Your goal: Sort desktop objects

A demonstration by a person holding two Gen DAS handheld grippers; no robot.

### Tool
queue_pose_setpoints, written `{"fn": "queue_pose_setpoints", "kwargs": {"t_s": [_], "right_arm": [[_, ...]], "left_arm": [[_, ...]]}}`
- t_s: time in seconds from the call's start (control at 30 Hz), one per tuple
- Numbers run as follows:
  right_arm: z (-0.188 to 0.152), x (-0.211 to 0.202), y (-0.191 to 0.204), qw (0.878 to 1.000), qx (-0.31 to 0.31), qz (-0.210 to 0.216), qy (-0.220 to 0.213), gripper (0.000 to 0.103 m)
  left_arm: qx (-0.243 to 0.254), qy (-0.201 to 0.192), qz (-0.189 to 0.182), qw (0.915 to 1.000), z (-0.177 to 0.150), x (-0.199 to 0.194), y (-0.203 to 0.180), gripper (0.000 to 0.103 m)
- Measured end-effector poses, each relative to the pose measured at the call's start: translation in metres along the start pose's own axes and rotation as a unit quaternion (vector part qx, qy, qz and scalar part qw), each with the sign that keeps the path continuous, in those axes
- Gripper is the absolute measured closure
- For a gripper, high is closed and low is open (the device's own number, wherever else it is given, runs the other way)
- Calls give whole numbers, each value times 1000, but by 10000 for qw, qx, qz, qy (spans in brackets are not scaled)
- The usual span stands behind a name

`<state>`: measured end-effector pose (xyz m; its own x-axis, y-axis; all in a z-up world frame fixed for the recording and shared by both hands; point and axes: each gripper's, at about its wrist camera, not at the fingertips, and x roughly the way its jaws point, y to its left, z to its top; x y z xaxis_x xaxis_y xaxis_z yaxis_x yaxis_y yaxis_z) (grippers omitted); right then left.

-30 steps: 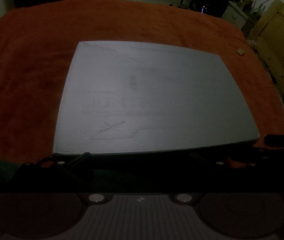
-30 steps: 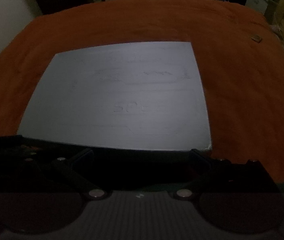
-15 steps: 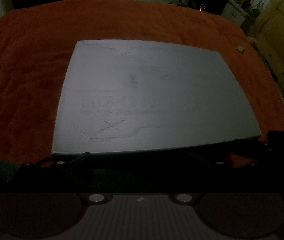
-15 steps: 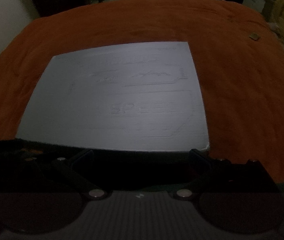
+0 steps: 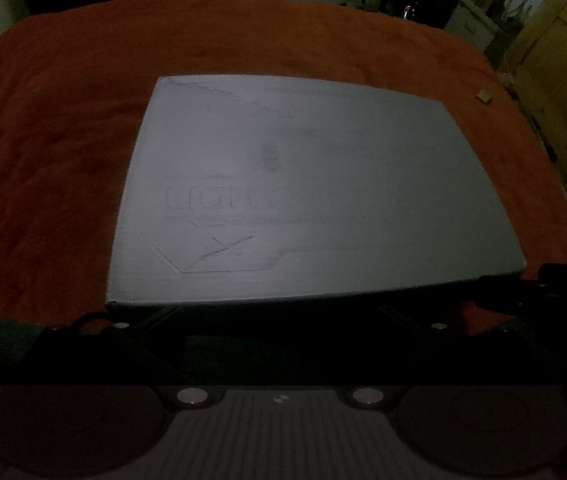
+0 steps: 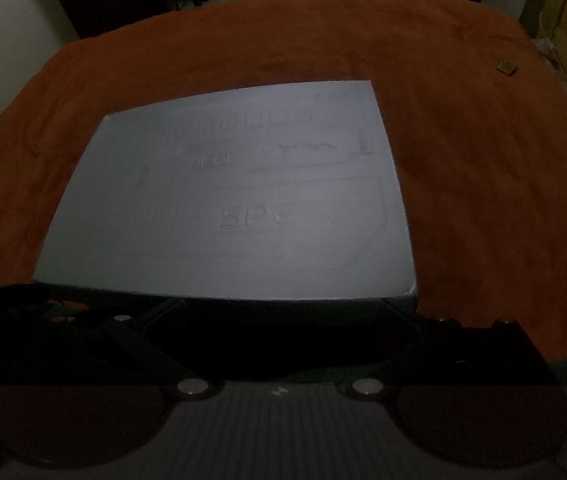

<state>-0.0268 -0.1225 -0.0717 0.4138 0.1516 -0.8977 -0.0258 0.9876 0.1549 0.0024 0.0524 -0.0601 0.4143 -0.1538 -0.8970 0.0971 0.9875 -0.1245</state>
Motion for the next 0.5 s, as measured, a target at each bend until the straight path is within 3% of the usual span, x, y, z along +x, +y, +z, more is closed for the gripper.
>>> {"fn": "queue_pose_setpoints", "kwargs": {"t_s": [0.5], "right_arm": [[1, 0, -1, 10000, 0, 31, 55, 0]], "left_arm": [[-48, 34, -48, 10000, 1, 1, 5, 0]]}}
